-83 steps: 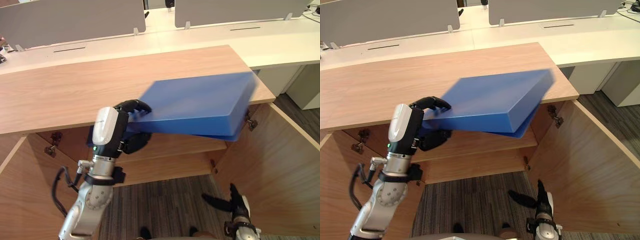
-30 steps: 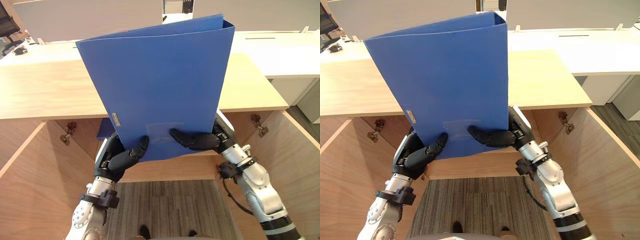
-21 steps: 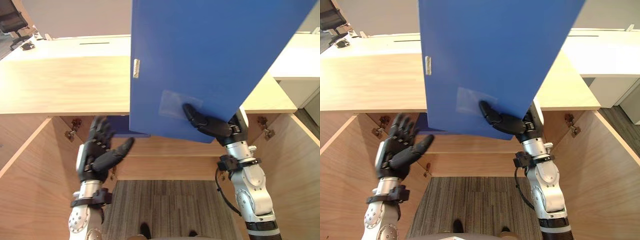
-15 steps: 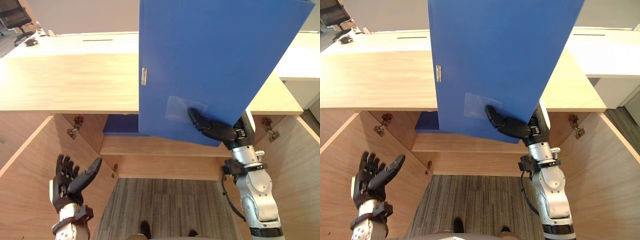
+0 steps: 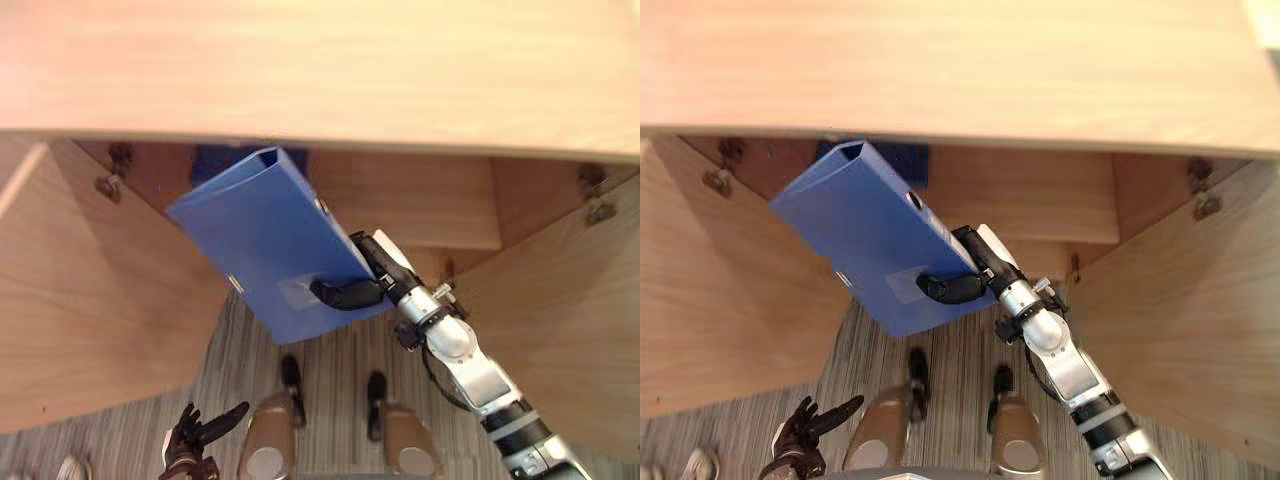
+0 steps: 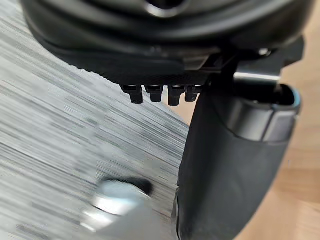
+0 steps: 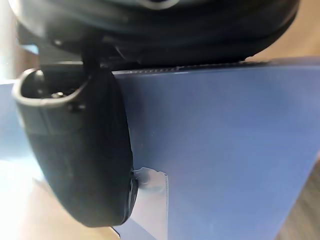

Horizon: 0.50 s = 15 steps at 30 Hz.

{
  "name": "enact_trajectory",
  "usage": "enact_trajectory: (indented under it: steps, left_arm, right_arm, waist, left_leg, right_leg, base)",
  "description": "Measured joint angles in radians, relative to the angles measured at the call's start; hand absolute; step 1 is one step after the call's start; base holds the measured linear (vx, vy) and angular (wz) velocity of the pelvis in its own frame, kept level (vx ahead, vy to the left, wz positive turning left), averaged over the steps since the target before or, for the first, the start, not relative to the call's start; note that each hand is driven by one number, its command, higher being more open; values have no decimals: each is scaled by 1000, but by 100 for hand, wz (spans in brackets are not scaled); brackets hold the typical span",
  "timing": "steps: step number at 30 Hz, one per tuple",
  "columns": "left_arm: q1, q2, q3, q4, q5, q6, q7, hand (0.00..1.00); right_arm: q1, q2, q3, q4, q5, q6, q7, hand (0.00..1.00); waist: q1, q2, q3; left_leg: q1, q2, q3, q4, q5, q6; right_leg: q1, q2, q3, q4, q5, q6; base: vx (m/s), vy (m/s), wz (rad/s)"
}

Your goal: Walk over to the cabinet, pick up the folder, carry it to the office cabinet, place the folder inside the office cabinet, then close the office cabinet door

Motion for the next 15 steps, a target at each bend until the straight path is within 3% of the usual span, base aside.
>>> enact_trajectory:
  steps: [4, 8, 13, 15]
  left_arm:
    - [-50, 15, -59, 19, -3, -4, 11, 100]
    - [-149, 9, -92, 10, -13, -12, 24, 100]
    - [-214, -11, -86, -97, -52, -21, 38, 100]
    - [-227, -15, -86, -115, -61, -23, 39, 100]
  right_arm:
    - [-87, 15, -17, 69, 26, 3, -57, 0]
    - [-160, 71, -101, 97, 169, 14, -111, 0]
    - [-347, 127, -244, 97, 492, 14, -213, 0]
    - [-410, 142, -297, 97, 589, 10, -246, 0]
  waist:
    - [2, 26, 24]
    - [17, 33, 42]
    - [47, 34, 67]
    - [58, 34, 78]
  left_leg:
    - [-183, 18, -7, 153, -43, 7]
    - [-376, 48, -31, 328, -94, 14]
    - [-583, 56, -56, 495, -127, 19]
    - [-615, 58, -62, 522, -130, 19]
  right_leg:
    - [-190, -6, 17, 164, -47, 1]
    - [-376, -10, 23, 341, -104, -3]
    - [-587, -23, 30, 539, -166, -9]
    - [-617, -25, 30, 573, -178, -12]
  base:
    - [-125, 21, -6]
    - [-95, 2, -1]
    - [-92, -41, 6]
    - [-84, -85, 7]
